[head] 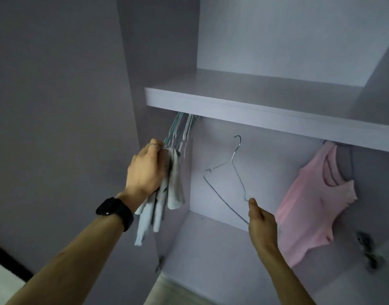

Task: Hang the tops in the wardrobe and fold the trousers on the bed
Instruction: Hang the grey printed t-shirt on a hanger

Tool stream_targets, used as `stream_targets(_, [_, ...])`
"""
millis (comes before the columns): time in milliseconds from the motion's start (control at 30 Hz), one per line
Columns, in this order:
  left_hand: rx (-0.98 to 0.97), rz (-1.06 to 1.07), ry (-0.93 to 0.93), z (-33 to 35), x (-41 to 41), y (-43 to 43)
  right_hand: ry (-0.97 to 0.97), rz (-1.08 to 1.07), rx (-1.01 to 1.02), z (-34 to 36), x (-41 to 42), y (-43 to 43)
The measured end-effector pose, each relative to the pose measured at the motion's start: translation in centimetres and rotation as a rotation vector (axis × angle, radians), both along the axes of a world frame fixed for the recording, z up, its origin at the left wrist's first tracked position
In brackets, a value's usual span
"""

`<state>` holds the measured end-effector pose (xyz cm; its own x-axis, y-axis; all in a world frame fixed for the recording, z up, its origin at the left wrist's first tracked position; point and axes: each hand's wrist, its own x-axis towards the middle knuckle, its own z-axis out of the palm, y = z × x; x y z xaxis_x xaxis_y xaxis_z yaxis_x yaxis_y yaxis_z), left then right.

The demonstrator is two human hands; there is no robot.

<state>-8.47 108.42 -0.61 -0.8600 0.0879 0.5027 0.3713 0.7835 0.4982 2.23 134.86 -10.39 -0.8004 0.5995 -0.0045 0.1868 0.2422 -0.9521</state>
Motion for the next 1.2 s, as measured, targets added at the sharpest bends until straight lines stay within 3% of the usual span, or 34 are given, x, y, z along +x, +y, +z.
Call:
stream_targets(100, [0.096,-0.126,-0.175,-2.8,2.6,2.7,0.016,0.035,-0.134,-1.6,4.7,1.7])
stream_targets(200, [0.091,-0.264,-0.36,-6.6,5.1,5.3,0.051,0.009,-0.338,-2.2,8.2,3.0])
stream_targets(367, [0.025,-0.412,-0.636,-12.4,8.6,8.2,0.046,0.053,-0.516,-3.6,11.2,5.0])
stream_targets(467, [0.019,-0.483,-0.707,-14.1,10.0,9.5,0.094,0.144,-0.673,-4.4,12.6,6.1])
stream_targets(567, [-0.008,-0.465,-0.627,-15.0,10.2,10.0,0.12,0.236,-0.793,-5.2,13.4,6.7])
stream_targets(700, [-0.076,-0.422,-0.569,-15.8,10.2,10.1,0.048,0.277,-0.726,-6.7,14.4,6.8])
stream_targets(800, [-0.133,-0.408,-0.504,-15.8,10.1,9.6,-0.136,0.369,-0.287,-7.3,14.7,7.0])
stream_targets(867, [-0.19,-0.417,-0.456,-15.7,9.9,8.9,-0.265,0.467,-0.127,-7.5,14.5,7.5])
stream_targets(1033, [-0.383,-0.423,-0.333,-15.6,9.7,7.1,-0.491,0.701,-0.407,-7.0,12.5,8.2])
stream_targets(1200, [-0.575,-0.499,-0.057,-14.8,9.4,6.1,-0.521,0.641,-0.59,-6.5,8.9,7.9])
